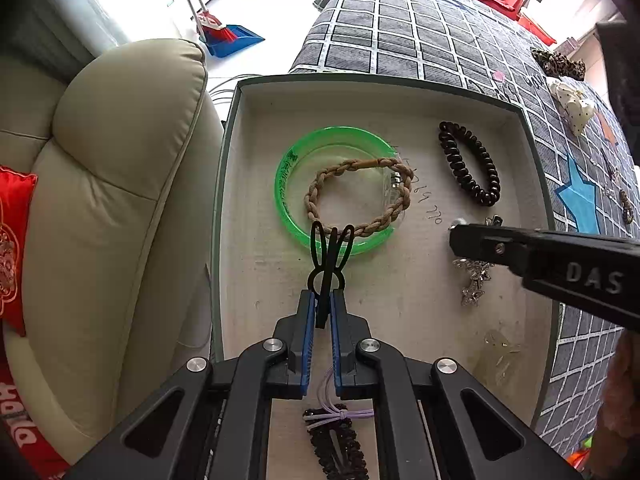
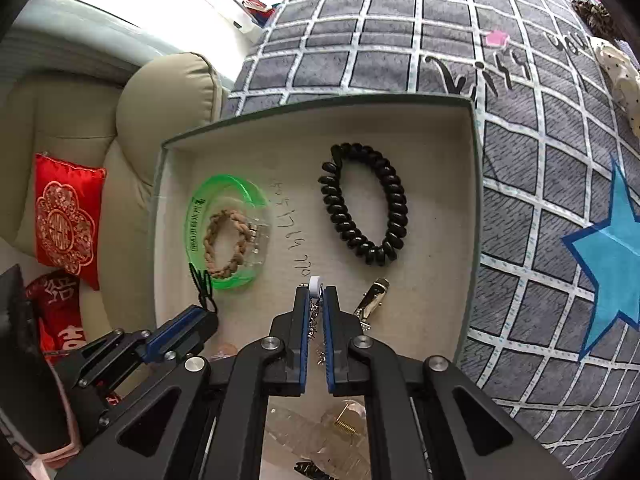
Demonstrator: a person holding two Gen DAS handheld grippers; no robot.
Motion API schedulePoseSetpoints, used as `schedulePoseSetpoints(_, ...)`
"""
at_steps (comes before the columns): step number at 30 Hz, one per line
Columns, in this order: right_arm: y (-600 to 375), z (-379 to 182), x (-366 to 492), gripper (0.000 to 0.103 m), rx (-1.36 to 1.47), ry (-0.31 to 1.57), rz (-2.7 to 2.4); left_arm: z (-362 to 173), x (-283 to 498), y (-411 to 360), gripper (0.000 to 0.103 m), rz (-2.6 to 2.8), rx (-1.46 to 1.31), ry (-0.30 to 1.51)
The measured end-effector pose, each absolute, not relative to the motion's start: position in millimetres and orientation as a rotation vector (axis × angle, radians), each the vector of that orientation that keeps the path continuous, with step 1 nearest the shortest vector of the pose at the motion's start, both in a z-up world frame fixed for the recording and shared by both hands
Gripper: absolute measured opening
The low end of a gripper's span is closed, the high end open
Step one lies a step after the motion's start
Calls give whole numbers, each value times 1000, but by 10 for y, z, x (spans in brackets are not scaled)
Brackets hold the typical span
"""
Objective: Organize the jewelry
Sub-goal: 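Carry black bow clip and silver charm into the white tray, open both tools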
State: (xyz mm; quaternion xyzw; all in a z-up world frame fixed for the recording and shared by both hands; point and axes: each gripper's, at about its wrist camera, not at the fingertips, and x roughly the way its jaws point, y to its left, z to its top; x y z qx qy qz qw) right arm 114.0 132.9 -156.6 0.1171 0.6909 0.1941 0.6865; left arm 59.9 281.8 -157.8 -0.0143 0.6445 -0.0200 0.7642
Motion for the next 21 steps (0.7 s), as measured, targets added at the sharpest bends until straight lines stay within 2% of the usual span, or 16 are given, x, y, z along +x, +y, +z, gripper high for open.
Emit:
schedulePoseSetpoints(11,1322,-1528,1154,8,273,1558,443,-1489,592,2747,10,-36,-13,1396)
schedulePoseSetpoints(13,1300,-1470,1140,13,281,1549,448,-1468,589,2724,10,-36,-5,1391)
schedulePoseSetpoints(15,1277,-1408,1131,39,286,1533,449,-1442,577,2702,10,-34,3,1388)
schedulePoseSetpoints(16,1258,-1362,1120,42,291,1519,450,-1432,563,2693,10,-33,3,1387)
schedulePoseSetpoints(21,1175,-1239,1060,43,304,1503,445,-1405,533,2717,10,-14,2,1393)
